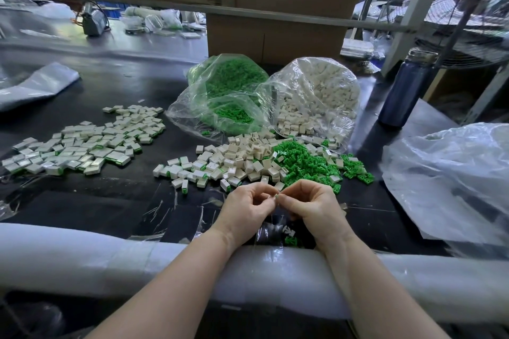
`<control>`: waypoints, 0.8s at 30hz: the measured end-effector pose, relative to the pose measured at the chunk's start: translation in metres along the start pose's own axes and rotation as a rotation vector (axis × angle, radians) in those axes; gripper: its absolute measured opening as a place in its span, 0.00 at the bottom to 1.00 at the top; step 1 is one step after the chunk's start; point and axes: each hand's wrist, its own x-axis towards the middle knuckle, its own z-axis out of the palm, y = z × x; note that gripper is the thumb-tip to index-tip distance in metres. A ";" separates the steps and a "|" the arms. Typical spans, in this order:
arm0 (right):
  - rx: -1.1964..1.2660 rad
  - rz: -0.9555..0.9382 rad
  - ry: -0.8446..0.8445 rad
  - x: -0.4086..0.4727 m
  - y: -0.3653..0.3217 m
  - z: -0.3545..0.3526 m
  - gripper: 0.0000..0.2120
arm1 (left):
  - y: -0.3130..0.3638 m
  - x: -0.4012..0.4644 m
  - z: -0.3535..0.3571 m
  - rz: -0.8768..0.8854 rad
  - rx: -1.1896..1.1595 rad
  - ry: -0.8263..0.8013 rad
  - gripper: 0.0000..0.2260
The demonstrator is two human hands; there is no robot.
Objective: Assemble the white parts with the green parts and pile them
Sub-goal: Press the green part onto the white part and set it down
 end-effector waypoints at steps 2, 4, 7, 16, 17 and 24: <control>0.033 0.011 -0.022 -0.001 -0.001 0.000 0.07 | 0.001 0.000 0.000 0.003 0.030 0.003 0.06; 0.118 0.039 -0.042 -0.002 -0.001 -0.001 0.07 | 0.002 0.000 0.000 0.000 0.017 0.003 0.07; 0.117 0.037 0.010 0.001 0.001 -0.002 0.06 | 0.003 0.000 -0.001 -0.003 -0.050 -0.010 0.10; -0.073 0.071 -0.198 0.003 0.002 0.002 0.16 | 0.008 -0.002 -0.002 0.041 -0.007 -0.069 0.04; -0.069 0.068 -0.210 0.003 0.003 0.002 0.17 | 0.009 -0.002 -0.001 0.033 -0.014 -0.076 0.05; 0.020 0.070 -0.228 0.004 0.006 -0.001 0.12 | 0.012 -0.004 0.001 0.013 -0.046 -0.113 0.04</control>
